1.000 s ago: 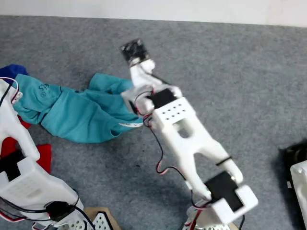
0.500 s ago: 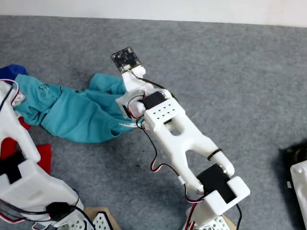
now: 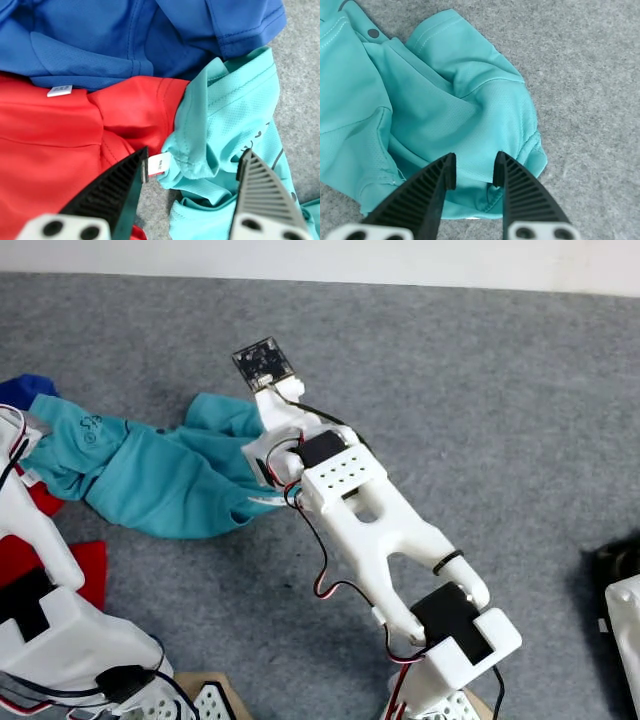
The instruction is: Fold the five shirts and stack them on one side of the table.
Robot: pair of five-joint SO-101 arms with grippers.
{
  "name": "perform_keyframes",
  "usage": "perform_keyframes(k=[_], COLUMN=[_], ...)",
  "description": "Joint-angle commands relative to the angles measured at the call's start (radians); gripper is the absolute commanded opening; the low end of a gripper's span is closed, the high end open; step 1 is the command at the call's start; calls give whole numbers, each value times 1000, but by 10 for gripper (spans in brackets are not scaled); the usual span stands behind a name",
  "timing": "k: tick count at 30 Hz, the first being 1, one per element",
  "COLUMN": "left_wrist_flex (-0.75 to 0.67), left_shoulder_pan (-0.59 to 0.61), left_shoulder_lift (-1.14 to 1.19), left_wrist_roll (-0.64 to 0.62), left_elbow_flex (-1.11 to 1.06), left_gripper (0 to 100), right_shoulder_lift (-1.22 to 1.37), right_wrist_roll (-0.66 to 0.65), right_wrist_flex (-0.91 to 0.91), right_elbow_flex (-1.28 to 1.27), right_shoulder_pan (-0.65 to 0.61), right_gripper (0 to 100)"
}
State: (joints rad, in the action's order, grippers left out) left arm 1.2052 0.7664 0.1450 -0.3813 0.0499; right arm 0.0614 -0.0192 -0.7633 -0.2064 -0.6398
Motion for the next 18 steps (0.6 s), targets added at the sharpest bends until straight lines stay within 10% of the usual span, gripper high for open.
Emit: perform_keyframes(k=[1,8,18], left_wrist_flex=[-2,-8,-8], left_shoulder_pan=[-12,-19,-48], left_shoulder_lift=[-47,-47,-45], left_wrist_roll=[5,6,6], left_elbow_flex=[18,18,16], left_gripper=[280,36,17], right_shoulder_lift=[-12,-12,-12], right_wrist_roll=[3,5,5], right_wrist_flex=[16,36,36], right_elbow_flex=[7,1,1], right_shoulder_pan=[-8,-7,-7], right_gripper=[138,138,138])
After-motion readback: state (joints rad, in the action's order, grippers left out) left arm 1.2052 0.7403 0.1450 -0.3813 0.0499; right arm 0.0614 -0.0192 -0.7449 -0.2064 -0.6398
